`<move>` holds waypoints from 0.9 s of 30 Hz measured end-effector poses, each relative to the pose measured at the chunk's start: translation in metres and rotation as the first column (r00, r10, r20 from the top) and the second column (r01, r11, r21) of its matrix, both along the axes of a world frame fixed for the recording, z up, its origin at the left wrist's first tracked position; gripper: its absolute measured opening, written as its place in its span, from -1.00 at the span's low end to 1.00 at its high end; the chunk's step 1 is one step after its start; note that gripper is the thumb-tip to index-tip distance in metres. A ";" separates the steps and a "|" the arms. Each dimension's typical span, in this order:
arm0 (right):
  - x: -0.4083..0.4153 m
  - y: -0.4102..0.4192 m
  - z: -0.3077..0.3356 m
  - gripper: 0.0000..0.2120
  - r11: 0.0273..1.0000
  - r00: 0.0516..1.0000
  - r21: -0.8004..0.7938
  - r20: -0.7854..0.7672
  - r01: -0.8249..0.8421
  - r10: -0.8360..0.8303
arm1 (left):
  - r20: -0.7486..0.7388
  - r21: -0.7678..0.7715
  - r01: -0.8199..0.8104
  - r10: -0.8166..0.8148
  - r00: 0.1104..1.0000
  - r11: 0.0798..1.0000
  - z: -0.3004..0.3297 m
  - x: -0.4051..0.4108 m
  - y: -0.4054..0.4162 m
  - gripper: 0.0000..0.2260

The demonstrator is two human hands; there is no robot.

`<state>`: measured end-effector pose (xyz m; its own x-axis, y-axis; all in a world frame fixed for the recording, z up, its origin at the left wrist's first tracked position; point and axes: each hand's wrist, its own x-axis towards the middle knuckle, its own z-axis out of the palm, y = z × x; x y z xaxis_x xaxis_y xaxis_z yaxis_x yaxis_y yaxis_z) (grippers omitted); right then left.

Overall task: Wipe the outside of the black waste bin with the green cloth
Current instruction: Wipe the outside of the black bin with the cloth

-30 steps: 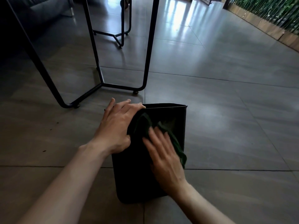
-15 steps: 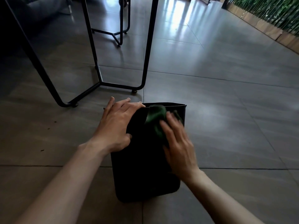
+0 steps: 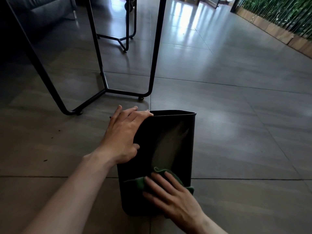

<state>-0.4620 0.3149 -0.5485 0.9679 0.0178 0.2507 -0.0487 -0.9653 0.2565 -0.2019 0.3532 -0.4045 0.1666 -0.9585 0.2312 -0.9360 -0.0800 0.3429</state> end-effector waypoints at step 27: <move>0.024 -0.056 0.165 -0.42 0.632 0.906 0.725 0.025 0.275 -0.422 | 0.000 0.002 0.050 -0.050 0.999 0.999 0.003 -0.003 -0.001 -0.12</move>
<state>-0.4384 0.2586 -0.3839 0.8012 -0.5606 0.2093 -0.3919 -0.7559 -0.5244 -0.2045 0.3527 -0.4019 0.1185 -0.9660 0.2297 -0.9388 -0.0337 0.3428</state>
